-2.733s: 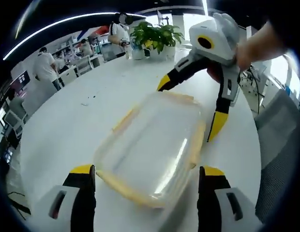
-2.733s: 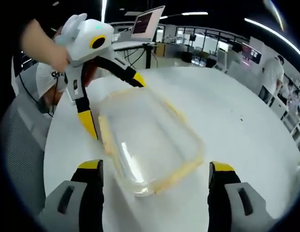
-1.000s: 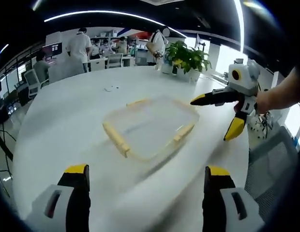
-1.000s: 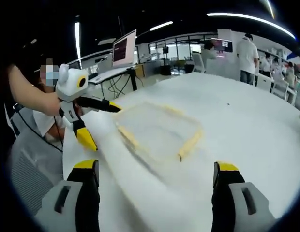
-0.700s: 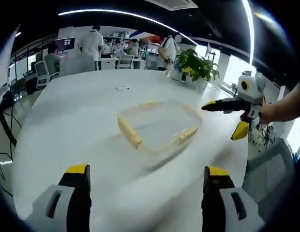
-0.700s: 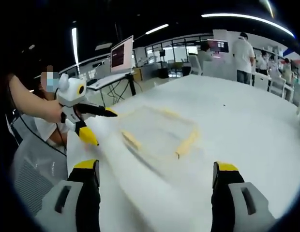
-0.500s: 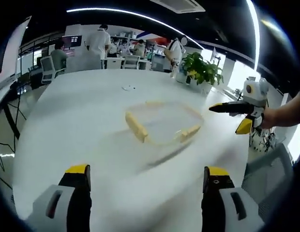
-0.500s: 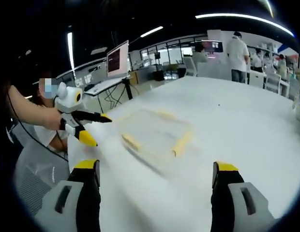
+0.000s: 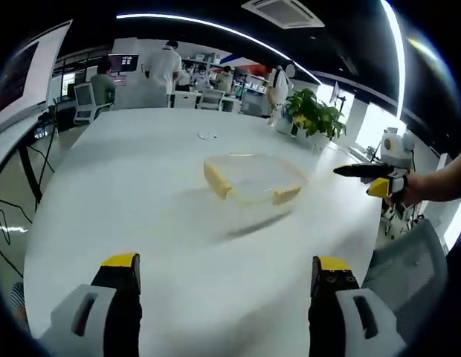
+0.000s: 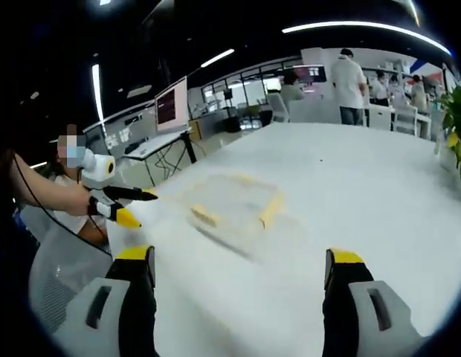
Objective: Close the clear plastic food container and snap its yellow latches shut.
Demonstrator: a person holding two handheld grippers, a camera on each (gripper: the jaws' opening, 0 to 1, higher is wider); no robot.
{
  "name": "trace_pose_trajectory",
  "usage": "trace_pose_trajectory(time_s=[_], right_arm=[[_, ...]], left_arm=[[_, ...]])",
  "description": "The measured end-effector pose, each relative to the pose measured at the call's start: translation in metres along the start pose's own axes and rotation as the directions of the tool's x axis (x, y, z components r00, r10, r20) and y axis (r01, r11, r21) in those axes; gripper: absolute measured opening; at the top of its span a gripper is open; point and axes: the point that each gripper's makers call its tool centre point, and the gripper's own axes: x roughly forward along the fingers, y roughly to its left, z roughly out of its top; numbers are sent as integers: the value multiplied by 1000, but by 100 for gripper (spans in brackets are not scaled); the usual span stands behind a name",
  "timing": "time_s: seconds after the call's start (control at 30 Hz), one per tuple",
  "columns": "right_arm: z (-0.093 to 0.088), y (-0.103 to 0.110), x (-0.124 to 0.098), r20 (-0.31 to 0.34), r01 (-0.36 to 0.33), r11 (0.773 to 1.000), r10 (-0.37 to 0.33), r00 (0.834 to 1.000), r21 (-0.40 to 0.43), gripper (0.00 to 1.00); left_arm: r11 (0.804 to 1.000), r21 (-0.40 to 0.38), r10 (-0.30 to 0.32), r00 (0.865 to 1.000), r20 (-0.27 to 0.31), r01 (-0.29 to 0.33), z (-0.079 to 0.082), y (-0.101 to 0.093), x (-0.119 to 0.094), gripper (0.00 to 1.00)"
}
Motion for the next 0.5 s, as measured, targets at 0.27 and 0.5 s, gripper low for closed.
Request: trace_pose_trajectory(time_s=[0.27, 0.5], right_arm=[[-1, 6, -18, 27, 8, 999, -9, 1000, 38, 89], [-12, 13, -29, 28, 7, 998, -9, 1000, 61, 90]], left_arm=[[1000, -22, 5, 1000, 21, -5, -1, -7, -18, 90], [999, -43, 15, 998, 64, -12, 3, -13, -33, 89]])
